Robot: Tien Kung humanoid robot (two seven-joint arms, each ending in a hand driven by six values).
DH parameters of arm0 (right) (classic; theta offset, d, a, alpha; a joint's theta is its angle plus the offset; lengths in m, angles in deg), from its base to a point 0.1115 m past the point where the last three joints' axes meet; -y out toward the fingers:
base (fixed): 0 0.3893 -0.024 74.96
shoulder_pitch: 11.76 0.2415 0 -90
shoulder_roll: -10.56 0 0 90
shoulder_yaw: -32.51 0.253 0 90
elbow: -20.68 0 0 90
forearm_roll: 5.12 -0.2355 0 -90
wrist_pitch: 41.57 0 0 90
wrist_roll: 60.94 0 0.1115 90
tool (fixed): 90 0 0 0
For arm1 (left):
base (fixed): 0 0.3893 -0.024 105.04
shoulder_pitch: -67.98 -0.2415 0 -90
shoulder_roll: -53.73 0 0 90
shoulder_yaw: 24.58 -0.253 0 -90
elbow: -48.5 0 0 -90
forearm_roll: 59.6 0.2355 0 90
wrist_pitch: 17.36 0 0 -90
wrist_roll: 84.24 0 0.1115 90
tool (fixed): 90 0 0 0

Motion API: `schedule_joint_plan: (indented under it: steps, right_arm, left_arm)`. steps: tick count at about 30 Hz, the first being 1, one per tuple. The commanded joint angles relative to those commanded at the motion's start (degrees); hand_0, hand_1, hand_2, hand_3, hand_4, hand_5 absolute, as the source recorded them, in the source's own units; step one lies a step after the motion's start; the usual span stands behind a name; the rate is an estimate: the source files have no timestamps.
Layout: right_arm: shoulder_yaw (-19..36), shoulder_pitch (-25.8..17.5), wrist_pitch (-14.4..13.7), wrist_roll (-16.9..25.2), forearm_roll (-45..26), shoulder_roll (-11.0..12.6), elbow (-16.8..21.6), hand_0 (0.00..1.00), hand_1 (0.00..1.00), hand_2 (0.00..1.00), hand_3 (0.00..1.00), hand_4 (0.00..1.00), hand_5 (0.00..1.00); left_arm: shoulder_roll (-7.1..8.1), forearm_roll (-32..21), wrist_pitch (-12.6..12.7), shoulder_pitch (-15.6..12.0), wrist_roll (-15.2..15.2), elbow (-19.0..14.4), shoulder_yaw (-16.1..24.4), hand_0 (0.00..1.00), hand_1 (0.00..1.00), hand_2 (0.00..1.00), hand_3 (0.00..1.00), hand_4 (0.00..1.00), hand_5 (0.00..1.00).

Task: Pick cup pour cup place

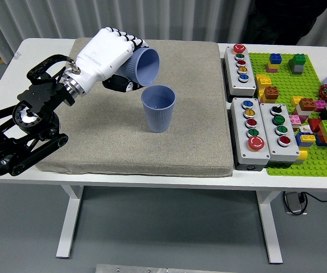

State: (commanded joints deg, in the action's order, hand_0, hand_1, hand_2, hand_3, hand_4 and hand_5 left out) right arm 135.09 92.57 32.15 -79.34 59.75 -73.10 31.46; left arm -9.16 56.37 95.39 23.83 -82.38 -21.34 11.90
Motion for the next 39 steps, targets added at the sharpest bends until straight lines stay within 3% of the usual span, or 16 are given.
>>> schedule_joint_plan:
  steps: [3, 10, 14, 16, 19, 21, 25, 32, 34, 39]
  right_arm:
    - [0.0, 0.1, 0.0, 0.0, -0.1, 0.0, 0.0, 0.685, 0.633, 0.587, 0.566, 0.002, 0.110]
    - [0.3, 0.1, 0.1, 0.0, 0.2, 0.0, 0.0, 0.685, 0.633, 0.586, 0.566, 0.002, 0.111]
    - [0.5, 0.0, 0.2, 0.1, 0.3, -0.1, 0.0, 0.685, 0.633, 0.586, 0.567, 0.002, 0.111]
    - [0.7, -0.3, 0.2, 0.1, 0.3, -0.2, 0.0, 0.685, 0.633, 0.586, 0.567, 0.002, 0.111]
    - [0.8, -0.6, 0.3, 0.1, 0.5, -0.2, 0.0, 0.686, 0.633, 0.586, 0.567, 0.002, 0.111]
    - [1.0, -0.7, 0.3, 0.0, 1.0, -0.3, 0.0, 0.686, 0.633, 0.586, 0.567, 0.002, 0.111]
    - [1.0, -1.0, 0.4, 0.0, 1.3, -0.4, 0.0, 0.685, 0.633, 0.586, 0.567, 0.002, 0.110]
    - [1.1, -1.7, 0.3, 0.1, 1.8, -0.5, 0.0, 0.685, 0.634, 0.586, 0.566, 0.002, 0.110]
    - [1.2, -1.9, 0.3, 0.0, 1.9, -0.5, 0.0, 0.685, 0.634, 0.586, 0.566, 0.002, 0.110]
    - [1.3, -2.0, 0.3, -0.1, 2.3, -0.6, 0.0, 0.685, 0.633, 0.586, 0.565, 0.002, 0.110]
  left_arm:
    - [-0.12, -7.1, 1.5, -2.6, -1.6, -0.4, 4.7, 0.433, 0.416, 0.476, 0.515, 0.772, 0.215]
    - [-1.30, -23.5, 1.8, -7.5, -4.9, -2.1, 11.1, 0.438, 0.419, 0.476, 0.514, 0.771, 0.216]
    - [-2.90, -33.2, 2.3, -11.3, -7.6, -3.7, 14.6, 0.447, 0.425, 0.479, 0.514, 0.769, 0.212]
    - [-4.72, -38.4, 4.0, -14.3, -9.4, -4.5, 16.7, 0.447, 0.425, 0.479, 0.514, 0.769, 0.212]
    - [-6.74, -43.5, 6.9, -16.3, -10.5, -4.2, 17.9, 0.461, 0.439, 0.484, 0.513, 0.767, 0.219]
    - [-9.49, -42.9, 9.2, -18.5, -11.7, -3.2, 19.0, 0.461, 0.439, 0.484, 0.513, 0.767, 0.219]
    - [-12.71, -40.0, 10.1, -22.0, -12.2, -2.9, 19.8, 0.486, 0.468, 0.503, 0.527, 0.763, 0.232]
    - [-13.65, -37.1, 11.9, -27.2, -14.1, -3.8, 19.6, 0.498, 0.488, 0.510, 0.531, 0.763, 0.237]
    - [-13.26, -39.0, 14.2, -28.0, -15.0, -3.7, 17.2, 0.498, 0.488, 0.510, 0.531, 0.763, 0.237]
    - [-13.19, -41.4, 14.2, -28.7, -16.2, -3.1, 12.8, 0.506, 0.505, 0.521, 0.530, 0.764, 0.243]
